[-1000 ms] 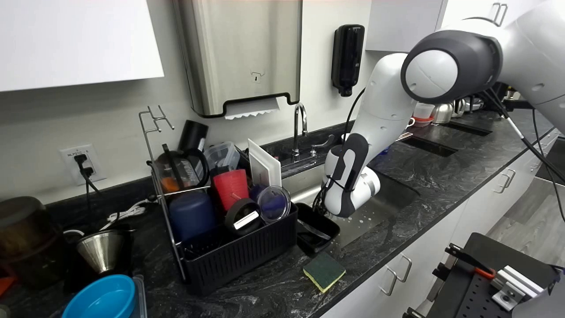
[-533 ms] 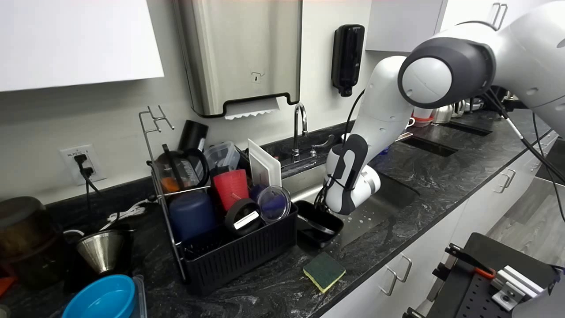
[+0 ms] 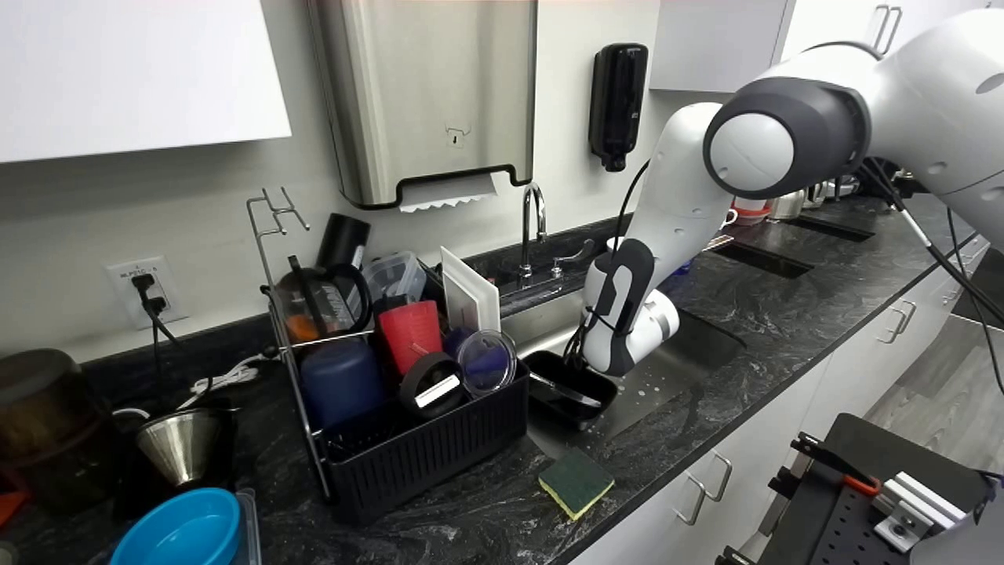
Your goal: Take the silver butter knife out of the black lunchbox and put it on the dishrack
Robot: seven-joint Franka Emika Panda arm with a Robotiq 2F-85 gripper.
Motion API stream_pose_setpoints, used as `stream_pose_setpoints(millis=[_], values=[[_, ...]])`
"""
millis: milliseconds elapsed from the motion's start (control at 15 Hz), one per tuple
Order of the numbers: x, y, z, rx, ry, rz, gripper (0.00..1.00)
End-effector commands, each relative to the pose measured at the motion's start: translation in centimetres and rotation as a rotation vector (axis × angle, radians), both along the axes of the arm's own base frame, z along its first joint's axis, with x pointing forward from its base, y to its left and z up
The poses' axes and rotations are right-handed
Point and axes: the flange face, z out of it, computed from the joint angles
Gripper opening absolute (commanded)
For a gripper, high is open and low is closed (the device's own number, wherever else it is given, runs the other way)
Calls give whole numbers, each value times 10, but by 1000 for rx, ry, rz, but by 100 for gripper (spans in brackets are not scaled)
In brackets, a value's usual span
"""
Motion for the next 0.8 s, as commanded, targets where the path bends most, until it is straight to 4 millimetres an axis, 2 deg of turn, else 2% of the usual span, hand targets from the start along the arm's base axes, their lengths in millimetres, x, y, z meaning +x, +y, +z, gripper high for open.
stream_pose_setpoints(millis=[0, 133, 333, 533, 733], values=[[3, -12, 0, -13, -6, -6, 100], [3, -18, 2, -9, -3, -11, 100], [0, -16, 8, 18, 33, 5, 100], [-6, -2, 20, 40, 66, 60, 100], [-13, 13, 41, 49, 67, 113, 100]])
